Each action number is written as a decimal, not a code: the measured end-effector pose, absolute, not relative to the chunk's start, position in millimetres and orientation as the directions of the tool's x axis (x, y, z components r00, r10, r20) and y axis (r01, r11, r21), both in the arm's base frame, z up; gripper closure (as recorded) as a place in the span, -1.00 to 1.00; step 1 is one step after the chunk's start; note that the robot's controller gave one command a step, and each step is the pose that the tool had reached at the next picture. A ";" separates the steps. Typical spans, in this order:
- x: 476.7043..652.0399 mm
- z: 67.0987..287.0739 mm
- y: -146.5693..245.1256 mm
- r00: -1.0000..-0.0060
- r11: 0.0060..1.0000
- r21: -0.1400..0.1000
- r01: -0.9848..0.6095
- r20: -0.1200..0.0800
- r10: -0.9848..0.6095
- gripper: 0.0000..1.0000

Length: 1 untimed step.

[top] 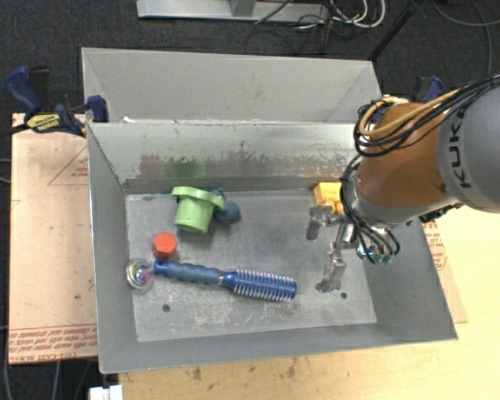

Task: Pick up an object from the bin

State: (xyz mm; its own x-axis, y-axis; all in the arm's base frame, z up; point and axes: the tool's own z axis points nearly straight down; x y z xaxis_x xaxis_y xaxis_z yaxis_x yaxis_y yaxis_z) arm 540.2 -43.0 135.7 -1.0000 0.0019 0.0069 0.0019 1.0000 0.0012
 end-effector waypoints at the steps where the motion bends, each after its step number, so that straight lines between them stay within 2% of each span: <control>1: 535.1 67.3 30.3 -0.989 0.989 0.004 -0.149 0.004 -0.149 -1.00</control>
Offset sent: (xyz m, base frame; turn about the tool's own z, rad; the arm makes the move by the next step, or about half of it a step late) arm -0.0037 0.0695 -0.0657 -0.1464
